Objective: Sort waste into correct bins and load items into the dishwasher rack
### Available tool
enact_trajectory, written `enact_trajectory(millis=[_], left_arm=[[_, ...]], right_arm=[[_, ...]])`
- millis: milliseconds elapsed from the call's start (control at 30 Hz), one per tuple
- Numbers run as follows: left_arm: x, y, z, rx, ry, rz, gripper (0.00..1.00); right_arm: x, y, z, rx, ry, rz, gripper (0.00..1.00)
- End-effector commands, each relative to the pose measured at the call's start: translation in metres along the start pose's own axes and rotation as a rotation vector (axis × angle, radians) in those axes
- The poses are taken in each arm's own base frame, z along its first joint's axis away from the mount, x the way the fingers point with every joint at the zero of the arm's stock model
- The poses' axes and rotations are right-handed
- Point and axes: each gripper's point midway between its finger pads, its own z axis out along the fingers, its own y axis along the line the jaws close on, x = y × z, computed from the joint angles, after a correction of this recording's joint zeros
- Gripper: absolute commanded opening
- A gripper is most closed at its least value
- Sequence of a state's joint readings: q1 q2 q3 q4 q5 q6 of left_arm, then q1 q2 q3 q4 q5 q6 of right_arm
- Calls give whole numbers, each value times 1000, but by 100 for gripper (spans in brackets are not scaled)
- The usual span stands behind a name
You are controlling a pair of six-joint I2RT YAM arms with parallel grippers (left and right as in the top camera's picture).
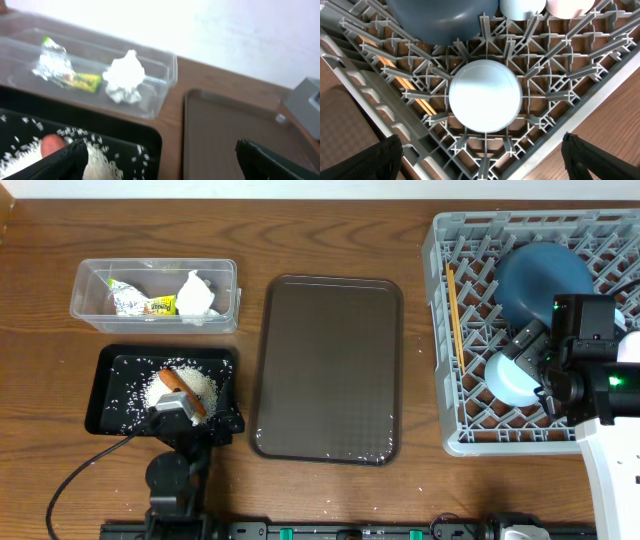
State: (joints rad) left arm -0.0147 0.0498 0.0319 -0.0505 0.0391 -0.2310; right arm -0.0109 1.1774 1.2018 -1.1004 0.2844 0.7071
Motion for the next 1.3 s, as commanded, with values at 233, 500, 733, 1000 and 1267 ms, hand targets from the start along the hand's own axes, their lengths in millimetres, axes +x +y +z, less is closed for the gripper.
enact_trajectory(millis=[233, 500, 733, 1000, 1267], left_arm=[[4, 14, -1, -68, -18, 92, 97], [5, 14, -1, -69, -14, 92, 97], [5, 14, -1, -69, -14, 92, 97], [5, 14, -1, -69, -14, 92, 97], [5, 14, -1, -69, -14, 92, 97]], right_arm=[[-5, 0, -4, 0, -18, -2, 99], [-5, 0, -4, 0, -19, -2, 99], [-5, 0, -4, 0, -19, -2, 99], [-5, 0, -4, 0, -19, -2, 99], [-5, 0, -4, 0, -18, -2, 99]])
